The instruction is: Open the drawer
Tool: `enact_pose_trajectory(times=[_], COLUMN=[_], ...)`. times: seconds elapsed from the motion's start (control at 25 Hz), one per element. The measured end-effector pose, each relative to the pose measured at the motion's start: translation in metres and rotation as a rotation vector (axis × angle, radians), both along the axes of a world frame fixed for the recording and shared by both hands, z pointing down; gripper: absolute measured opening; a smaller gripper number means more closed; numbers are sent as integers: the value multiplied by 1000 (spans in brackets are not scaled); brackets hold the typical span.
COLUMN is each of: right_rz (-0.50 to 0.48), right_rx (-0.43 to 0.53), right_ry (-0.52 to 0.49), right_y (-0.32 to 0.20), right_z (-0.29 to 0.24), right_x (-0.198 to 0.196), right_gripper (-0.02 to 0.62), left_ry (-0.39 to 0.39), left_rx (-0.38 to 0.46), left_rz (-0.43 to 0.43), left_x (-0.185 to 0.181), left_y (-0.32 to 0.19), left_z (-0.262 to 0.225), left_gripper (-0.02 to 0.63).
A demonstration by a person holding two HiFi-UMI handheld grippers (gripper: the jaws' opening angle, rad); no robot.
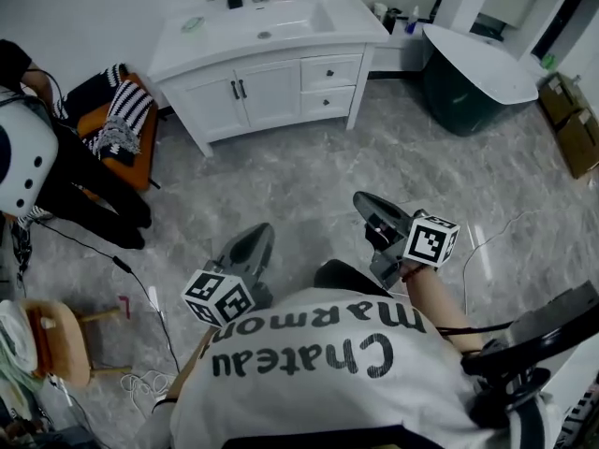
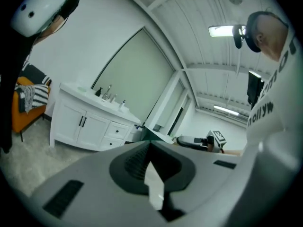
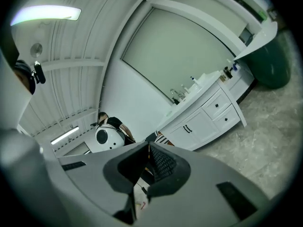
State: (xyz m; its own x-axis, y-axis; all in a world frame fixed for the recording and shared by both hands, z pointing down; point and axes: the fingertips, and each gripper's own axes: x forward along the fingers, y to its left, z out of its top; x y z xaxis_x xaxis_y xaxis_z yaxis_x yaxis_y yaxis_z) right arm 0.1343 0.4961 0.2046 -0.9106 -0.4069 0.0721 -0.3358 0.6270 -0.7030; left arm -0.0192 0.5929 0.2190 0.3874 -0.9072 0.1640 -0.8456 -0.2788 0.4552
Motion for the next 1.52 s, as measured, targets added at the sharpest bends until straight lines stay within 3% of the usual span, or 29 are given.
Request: enact_pose_trajectory(times=[0.12, 0.24, 0.44, 0.84, 1.04, 1.24, 1.52], right_rz=[20, 32, 29, -73, -125, -122, -140], right_rx=[-37, -12, -47, -40, -53, -73, -86], right_ry=[-15, 18, 17, 69, 85, 20, 81], right_y=[-15, -37, -98, -214, -257, -308, -353], right_z=[-1, -2, 6, 17, 25, 25, 46], right_x=[1, -3, -15, -45, -42, -29, -17], right_gripper=[11, 11, 11, 11, 11, 11, 11], left_ry=[-36, -54, -104, -69, -60, -40, -13], left_rx=[44, 48, 25, -10, -21, -46, -70], left_rz=[10, 36, -34, -45, -75, -103, -128], left_x=[-5, -10, -27, -25, -18, -12, 1], left_y=[-6, -22, -59, -175, -226, -276, -325], left_z=[-11, -17, -1, 6, 7, 15, 18], left_gripper=[8, 8, 8, 8, 8, 8, 8])
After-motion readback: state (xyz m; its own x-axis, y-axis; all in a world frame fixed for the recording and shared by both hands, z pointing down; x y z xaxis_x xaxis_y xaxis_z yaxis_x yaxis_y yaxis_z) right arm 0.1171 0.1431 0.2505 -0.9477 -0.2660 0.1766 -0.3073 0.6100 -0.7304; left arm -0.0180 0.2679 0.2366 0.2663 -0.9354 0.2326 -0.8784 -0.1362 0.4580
